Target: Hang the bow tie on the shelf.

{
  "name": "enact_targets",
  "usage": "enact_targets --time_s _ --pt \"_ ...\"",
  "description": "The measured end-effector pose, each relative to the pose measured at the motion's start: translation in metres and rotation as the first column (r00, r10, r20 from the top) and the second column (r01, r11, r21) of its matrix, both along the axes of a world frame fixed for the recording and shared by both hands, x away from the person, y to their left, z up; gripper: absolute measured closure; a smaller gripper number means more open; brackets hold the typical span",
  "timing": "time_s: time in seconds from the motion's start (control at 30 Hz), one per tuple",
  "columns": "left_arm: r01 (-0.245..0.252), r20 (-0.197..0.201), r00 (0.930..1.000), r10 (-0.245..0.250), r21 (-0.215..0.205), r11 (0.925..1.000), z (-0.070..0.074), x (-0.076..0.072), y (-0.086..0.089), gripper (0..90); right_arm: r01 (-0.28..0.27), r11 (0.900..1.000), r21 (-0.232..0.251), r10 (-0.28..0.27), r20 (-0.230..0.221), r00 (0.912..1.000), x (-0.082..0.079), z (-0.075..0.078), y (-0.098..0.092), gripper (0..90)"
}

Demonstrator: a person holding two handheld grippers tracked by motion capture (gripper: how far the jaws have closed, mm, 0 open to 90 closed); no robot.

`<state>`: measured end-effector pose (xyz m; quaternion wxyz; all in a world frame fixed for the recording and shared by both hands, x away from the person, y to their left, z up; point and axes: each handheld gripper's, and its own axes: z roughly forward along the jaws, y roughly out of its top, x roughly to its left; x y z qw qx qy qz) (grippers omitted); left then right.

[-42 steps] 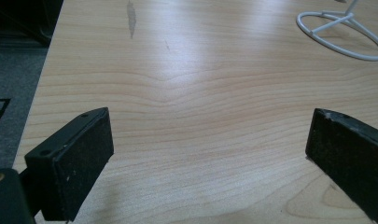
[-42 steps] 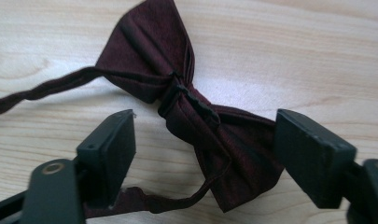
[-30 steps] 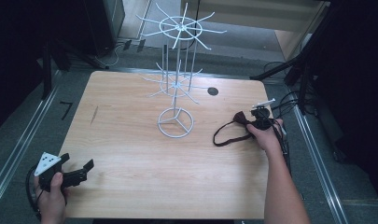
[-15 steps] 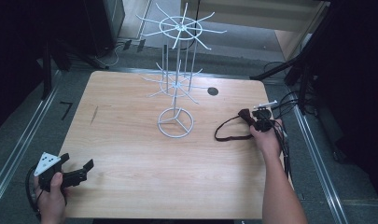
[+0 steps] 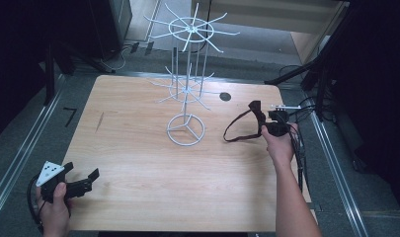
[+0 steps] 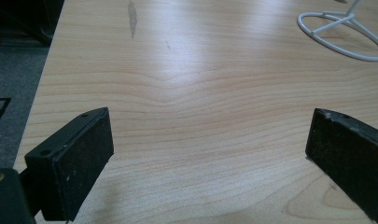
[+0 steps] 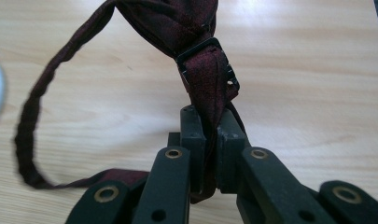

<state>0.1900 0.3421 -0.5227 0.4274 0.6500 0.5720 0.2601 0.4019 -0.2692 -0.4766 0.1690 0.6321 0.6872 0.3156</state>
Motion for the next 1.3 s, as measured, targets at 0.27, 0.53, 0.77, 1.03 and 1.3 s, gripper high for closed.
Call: enact_targets --time_s 0.27,0.53,0.77,1.03,1.3 --pt "0.0 0.0 1.0 0.0 0.0 1.0 0.0 0.0 0.0 1.5 -0.027 0.999 0.045 0.023 0.081 0.9965 -0.008 0.016 0.012 86.0" --pt "0.0 0.003 1.0 0.0 0.002 1.0 0.0 0.0 0.0 1.5 -0.082 0.995 0.062 0.071 0.164 0.9839 -0.016 0.033 0.028 86.0" --pt "0.0 0.001 1.0 0.0 0.001 1.0 0.0 0.0 0.0 1.5 -0.129 0.989 0.073 0.11 0.225 0.9682 -0.02 0.05 0.046 85.9" --pt "0.002 0.0 1.0 -0.002 -0.001 1.0 0.0 0.0 0.0 1.5 -0.183 0.98 0.072 0.157 0.27 0.95 -0.023 0.064 0.064 85.6" --pt "0.001 0.0 1.0 -0.001 -0.001 1.0 0.0 0.0 0.0 1.5 -0.208 0.976 0.069 0.179 0.303 0.936 -0.028 0.076 0.074 85.6"
